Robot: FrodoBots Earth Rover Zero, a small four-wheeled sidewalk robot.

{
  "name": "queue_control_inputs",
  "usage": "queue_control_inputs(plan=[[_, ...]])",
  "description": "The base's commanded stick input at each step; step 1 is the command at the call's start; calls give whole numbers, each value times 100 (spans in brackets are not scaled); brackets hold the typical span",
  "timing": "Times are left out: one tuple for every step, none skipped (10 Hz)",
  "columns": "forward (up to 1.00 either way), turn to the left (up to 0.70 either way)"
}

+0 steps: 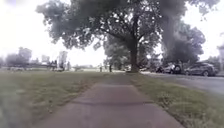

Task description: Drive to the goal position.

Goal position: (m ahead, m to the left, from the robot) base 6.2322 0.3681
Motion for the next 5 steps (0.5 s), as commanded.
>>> queue_control_inputs(plan=[[70, 0], [70, 0], [70, 0], [70, 0], [70, 0]])
